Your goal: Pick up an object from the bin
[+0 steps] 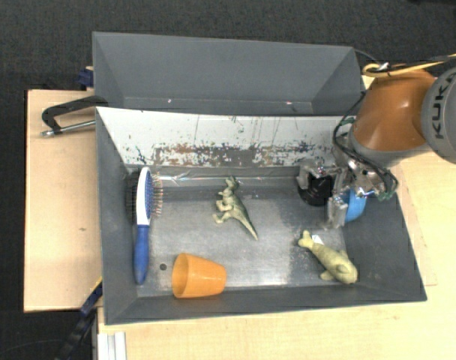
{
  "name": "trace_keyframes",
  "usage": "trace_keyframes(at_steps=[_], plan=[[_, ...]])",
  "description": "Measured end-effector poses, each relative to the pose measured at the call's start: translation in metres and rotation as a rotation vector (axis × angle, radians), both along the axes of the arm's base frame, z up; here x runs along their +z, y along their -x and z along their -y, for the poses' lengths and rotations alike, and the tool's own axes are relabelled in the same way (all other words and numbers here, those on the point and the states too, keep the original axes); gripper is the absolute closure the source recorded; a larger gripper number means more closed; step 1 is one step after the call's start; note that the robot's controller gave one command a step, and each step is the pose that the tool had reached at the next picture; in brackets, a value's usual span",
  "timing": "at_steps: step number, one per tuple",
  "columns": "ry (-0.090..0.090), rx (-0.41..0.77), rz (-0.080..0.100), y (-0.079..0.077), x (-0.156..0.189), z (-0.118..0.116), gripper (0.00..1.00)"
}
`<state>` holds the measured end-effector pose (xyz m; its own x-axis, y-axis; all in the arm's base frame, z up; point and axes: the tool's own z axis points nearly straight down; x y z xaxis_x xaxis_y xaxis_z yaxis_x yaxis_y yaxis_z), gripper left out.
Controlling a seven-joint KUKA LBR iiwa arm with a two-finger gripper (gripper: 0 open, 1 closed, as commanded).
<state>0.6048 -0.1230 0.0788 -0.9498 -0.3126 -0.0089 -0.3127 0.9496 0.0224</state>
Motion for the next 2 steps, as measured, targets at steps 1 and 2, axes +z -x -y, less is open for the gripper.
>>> trace_keyframes(at_steps=[1,2], plan=[[0.006,0.001,0.004,0.006,0.005,0.001,0.0],[0.022,-0.136,0.002,0.01,0.0,0.015,0.0]])
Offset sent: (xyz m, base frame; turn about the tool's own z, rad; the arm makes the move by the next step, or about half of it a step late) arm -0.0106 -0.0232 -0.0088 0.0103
